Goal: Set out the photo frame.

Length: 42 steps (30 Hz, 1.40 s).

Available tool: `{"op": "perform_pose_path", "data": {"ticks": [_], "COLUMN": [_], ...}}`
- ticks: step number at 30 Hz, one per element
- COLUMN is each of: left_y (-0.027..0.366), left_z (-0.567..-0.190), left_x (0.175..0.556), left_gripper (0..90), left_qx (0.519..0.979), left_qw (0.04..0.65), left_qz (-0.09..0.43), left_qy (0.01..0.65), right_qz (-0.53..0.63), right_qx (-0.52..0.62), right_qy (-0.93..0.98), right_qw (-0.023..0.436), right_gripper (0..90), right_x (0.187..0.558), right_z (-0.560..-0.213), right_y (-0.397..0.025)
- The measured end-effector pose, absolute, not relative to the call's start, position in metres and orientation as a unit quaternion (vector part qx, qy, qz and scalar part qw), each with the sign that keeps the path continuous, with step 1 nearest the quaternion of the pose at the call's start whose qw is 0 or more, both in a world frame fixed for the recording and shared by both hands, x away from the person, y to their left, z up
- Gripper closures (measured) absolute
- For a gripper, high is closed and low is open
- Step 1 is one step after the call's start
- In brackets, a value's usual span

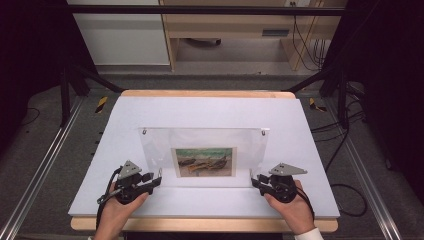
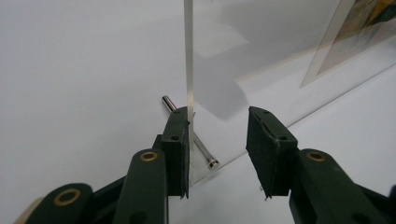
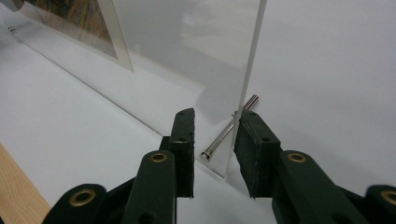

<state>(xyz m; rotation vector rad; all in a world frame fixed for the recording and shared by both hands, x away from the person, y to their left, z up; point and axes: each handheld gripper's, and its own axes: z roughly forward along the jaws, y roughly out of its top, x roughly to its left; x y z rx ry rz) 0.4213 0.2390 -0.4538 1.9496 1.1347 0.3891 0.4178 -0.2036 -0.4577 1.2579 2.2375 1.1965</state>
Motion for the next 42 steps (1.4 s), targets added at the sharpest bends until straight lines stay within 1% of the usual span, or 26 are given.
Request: {"op": "perform_pose_path", "data": {"ticks": [19, 21, 23, 25, 26, 27, 28, 29, 31, 32, 33, 34, 36, 38, 39, 40, 41, 42], "left_y": [0.239, 0.239, 0.239, 0.239, 0.239, 0.239, 0.239, 0.239, 0.239, 0.239, 0.239, 0.239, 0.24, 0.242, 0.242, 0.242, 0.242, 0.244], "left_z": [-0.454, -0.454, -0.453, -0.453, -0.453, -0.452, -0.452, -0.452, -0.451, -0.449, -0.449, -0.449, -0.448, -0.446, -0.445, -0.445, -0.445, -0.444], "left_x": [0.422, 0.422, 0.421, 0.421, 0.421, 0.421, 0.421, 0.42, 0.419, 0.419, 0.419, 0.418, 0.418, 0.417, 0.416, 0.416, 0.415, 0.413], "left_gripper": [59.7, 59.4, 58.1, 55.5, 53.7, 53.7, 49.7, 49.7, 43.6, 39.0, 37.3, 37.3, 30.4, 26.4, 22.2, 19.9, 19.9, 14.5], "left_qx": [0.776, 0.776, 0.775, 0.773, 0.773, 0.773, 0.773, 0.773, 0.772, 0.768, 0.768, 0.767, 0.763, 0.761, 0.761, 0.762, 0.762, 0.765], "left_qw": [0.413, 0.414, 0.416, 0.42, 0.42, 0.422, 0.422, 0.422, 0.425, 0.431, 0.431, 0.431, 0.436, 0.442, 0.444, 0.444, 0.443, 0.442], "left_qz": [0.155, 0.154, 0.156, 0.158, 0.158, 0.157, 0.157, 0.158, 0.16, 0.165, 0.165, 0.169, 0.168, 0.163, 0.164, 0.165, 0.168, 0.172], "left_qy": [0.45, 0.45, 0.449, 0.448, 0.448, 0.448, 0.447, 0.446, 0.444, 0.444, 0.444, 0.444, 0.447, 0.445, 0.444, 0.442, 0.442, 0.436], "right_qz": [0.418, 0.42, 0.426, 0.433, 0.433, 0.434, 0.439, 0.439, 0.445, 0.448, 0.446, 0.446, 0.444, 0.445, 0.446, 0.448, 0.448, 0.453], "right_qx": [0.439, 0.437, 0.443, 0.439, 0.439, 0.443, 0.44, 0.44, 0.438, 0.434, 0.43, 0.43, 0.432, 0.43, 0.426, 0.424, 0.424, 0.416], "right_qy": [0.781, 0.78, 0.775, 0.771, 0.771, 0.769, 0.766, 0.766, 0.761, 0.759, 0.761, 0.761, 0.762, 0.762, 0.761, 0.761, 0.761, 0.76], "right_qw": [0.152, 0.153, 0.151, 0.156, 0.156, 0.156, 0.166, 0.166, 0.177, 0.185, 0.191, 0.191, 0.188, 0.192, 0.2, 0.203, 0.203, 0.209], "right_gripper": [68.4, 67.8, 65.0, 58.7, 58.7, 55.3, 50.0, 50.0, 43.5, 37.2, 35.2, 35.2, 29.4, 27.1, 24.4, 24.3, 24.3, 21.5], "right_x": [0.418, 0.418, 0.417, 0.418, 0.418, 0.418, 0.417, 0.417, 0.417, 0.417, 0.417, 0.417, 0.417, 0.417, 0.418, 0.417, 0.417, 0.417], "right_z": [-0.457, -0.457, -0.456, -0.454, -0.454, -0.453, -0.45, -0.45, -0.447, -0.444, -0.444, -0.444, -0.442, -0.44, -0.438, -0.438, -0.438, -0.436], "right_y": [-0.204, -0.204, -0.203, -0.203, -0.203, -0.203, -0.203, -0.203, -0.204, -0.203, -0.203, -0.203, -0.202, -0.202, -0.203, -0.204, -0.204, -0.206]}}
